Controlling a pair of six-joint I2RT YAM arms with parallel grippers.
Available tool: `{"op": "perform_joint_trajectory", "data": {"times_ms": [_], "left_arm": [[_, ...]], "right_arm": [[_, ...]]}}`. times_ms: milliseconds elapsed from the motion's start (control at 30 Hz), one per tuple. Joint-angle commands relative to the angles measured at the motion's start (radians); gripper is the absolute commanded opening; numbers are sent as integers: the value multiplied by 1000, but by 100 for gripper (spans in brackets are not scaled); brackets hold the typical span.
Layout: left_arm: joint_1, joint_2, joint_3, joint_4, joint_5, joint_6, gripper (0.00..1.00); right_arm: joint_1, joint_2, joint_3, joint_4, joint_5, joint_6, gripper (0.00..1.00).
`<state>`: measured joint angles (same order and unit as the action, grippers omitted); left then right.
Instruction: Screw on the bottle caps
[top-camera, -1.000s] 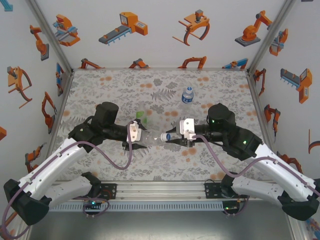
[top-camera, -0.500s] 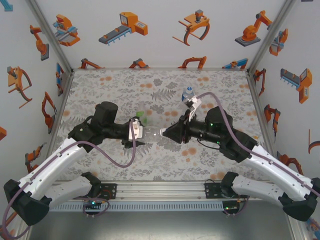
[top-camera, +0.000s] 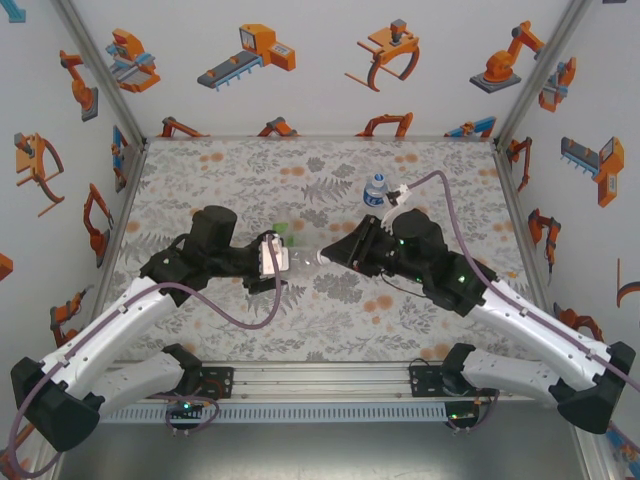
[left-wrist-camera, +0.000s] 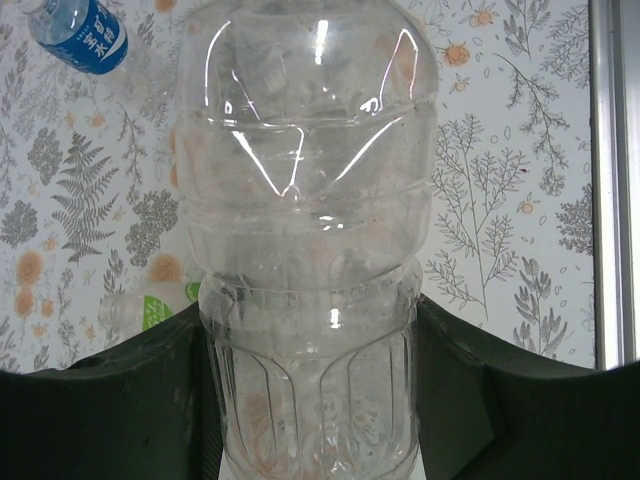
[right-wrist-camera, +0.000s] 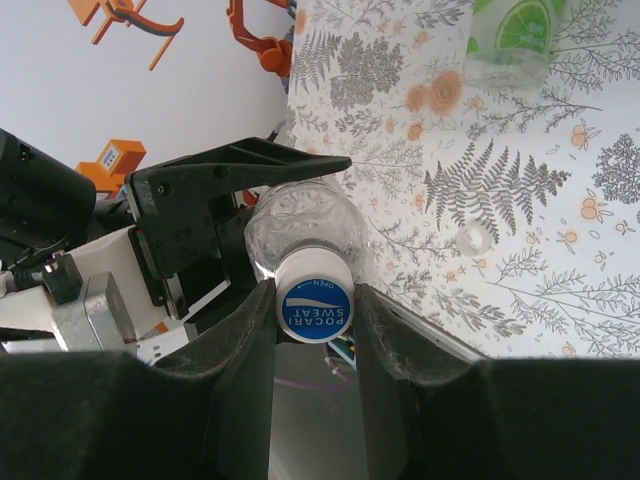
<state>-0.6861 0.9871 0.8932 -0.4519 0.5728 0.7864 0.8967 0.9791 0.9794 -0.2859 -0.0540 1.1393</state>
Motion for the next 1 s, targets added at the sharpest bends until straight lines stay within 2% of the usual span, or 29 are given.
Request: {"op": "perform_joint_trajectory", "data": {"times_ms": [0, 100, 200, 267, 400, 633, 800, 967], "left_arm": [[-22, -23, 15, 89, 115, 14, 0], [-22, -21, 15, 77, 142, 24, 0], [-21, -13, 23, 62, 168, 31, 0], [-21, -10, 30, 49, 177, 33, 0], [-21, -9, 38, 35, 191, 37, 0], [-22, -31, 45, -13, 260, 72, 0], [-21, -32, 54, -26, 292, 73, 0], [-22, -31, 67, -48, 291, 89, 0]], "right_arm": [[5, -13, 24, 15, 42, -127, 21], [5, -49, 20, 68, 17, -278, 35], [5, -88, 35, 74, -11, -473, 43], [5, -113, 35, 93, -48, -615, 43], [5, -154, 31, 122, -224, -957, 44], [5, -150, 90, -17, -514, -1476, 46], [5, -116, 120, -77, -626, -1652, 48], [5, -95, 114, -60, -634, -1670, 49]]}}
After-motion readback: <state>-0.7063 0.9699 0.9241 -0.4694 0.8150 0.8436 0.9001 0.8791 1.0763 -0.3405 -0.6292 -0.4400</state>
